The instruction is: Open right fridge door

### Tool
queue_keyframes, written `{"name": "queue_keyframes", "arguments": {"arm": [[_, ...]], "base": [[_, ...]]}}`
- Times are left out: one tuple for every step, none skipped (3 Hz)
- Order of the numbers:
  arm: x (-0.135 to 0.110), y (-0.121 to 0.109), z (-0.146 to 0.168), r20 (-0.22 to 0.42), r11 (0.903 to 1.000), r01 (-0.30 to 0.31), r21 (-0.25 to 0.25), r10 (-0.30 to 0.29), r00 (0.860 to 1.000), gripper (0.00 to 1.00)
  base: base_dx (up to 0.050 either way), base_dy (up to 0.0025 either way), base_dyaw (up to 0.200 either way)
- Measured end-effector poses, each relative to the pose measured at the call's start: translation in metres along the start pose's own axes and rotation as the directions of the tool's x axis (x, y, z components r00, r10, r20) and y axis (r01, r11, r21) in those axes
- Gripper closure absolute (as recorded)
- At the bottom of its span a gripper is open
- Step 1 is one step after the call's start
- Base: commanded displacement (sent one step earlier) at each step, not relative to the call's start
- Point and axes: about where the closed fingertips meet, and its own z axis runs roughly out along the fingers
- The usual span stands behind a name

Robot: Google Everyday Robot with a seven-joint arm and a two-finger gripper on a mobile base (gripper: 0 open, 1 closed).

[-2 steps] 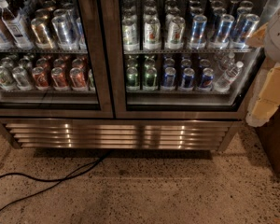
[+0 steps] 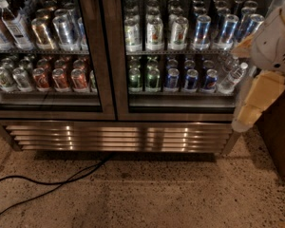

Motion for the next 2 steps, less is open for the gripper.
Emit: {"name": "queue_keyframes", "arguments": {"arm": [[-0.035, -0.002, 0.062, 0.222, 0.9902, 0.058, -0.127, -0.029, 0.975, 0.00], [-0.063, -0.001, 0.097, 0.477, 0.9681, 0.141, -0.207, -0.026, 0.878, 0.00]], "base": [[0.000, 0.00000, 0.000], [0.000, 0.00000, 0.000]]}}
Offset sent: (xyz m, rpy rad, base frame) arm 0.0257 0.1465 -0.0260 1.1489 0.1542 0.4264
